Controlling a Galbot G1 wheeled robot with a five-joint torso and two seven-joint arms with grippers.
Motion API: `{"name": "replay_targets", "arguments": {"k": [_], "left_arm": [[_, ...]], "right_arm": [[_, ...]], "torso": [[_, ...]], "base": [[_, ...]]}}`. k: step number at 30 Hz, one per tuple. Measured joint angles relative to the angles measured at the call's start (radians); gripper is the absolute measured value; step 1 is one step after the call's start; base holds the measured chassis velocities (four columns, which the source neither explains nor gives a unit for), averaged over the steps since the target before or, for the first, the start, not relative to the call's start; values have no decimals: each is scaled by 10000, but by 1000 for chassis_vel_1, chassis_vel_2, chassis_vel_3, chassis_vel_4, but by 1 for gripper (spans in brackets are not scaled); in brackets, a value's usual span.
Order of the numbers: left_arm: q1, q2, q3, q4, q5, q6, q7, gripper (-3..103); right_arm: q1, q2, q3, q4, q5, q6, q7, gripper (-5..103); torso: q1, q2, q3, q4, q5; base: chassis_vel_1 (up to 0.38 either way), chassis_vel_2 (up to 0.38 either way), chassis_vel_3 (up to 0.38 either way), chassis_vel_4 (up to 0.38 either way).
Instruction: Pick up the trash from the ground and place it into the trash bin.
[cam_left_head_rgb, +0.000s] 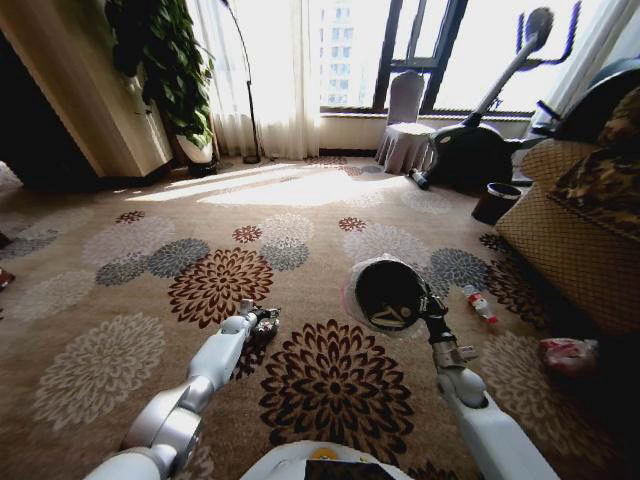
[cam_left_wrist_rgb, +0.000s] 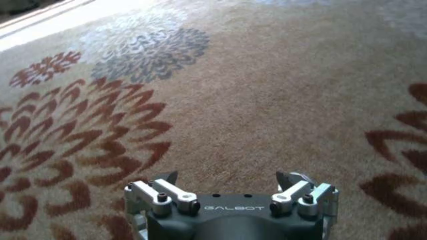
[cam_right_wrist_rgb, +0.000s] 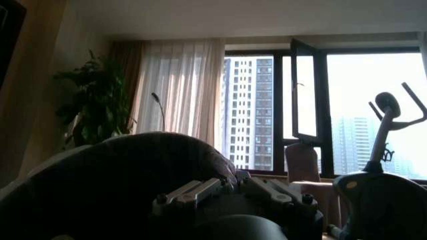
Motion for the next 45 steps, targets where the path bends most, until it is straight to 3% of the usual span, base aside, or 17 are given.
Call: {"name": "replay_targets", "arguments": {"k": [1,3,8,11,13,21,29,34,42,45], "left_arm": [[76,149,-6,-119,577,-307,317,100],[98,371,1,-168,916,-725,884,100],[58,507,-26,-107,933,-1083,1572,100],[244,660,-36,-444,554,-1162,2245,100],[307,714,-19,-528,398,-1169,2388,100],[540,923,235,-401,-190,-1141,2713,100],[1372,1519,800,-1481,-655,-831,2925,99],[1584,1567,890,-1482,-920,-711,2897,98],[1652,1347,950,-1328,-1824,-268,2639,76],[1627,1345,1014,-1201,-2211,-93,2532,60]], "right_arm": [[1,19,-10,-43,-18,0,0,0],[3,65,-16,-91,-43,0,-1,0],[-20,106,12,-92,-61,14,-1,0],[-34,115,105,-94,-71,25,0,0],[-34,121,124,-94,-71,29,0,0],[-144,196,347,-50,-122,93,0,0],[-242,479,678,-347,-185,309,1,0],[-274,587,784,-466,-194,406,2,0],[-358,557,966,-494,-134,473,1,0],[-242,566,1026,-496,-100,473,2,0]], "torso": [[0,0,-1,0,6],[-1,0,-1,-3,7],[0,0,-1,-8,3],[-1,0,-1,-9,2],[-1,0,-1,-8,1],[0,1,-2,-6,2],[-1,1,-2,-6,5],[0,0,-2,-5,3],[0,1,-1,-10,4],[0,1,-1,-4,1]], "base": [[0,0,0,0],[0,0,0,0],[0,0,0,0],[0,0,0,0],[0,0,0,0],[0,0,0,0],[0,0,0,0],[0,0,0,0],[0,0,0,0],[0,0,0,0]]}}
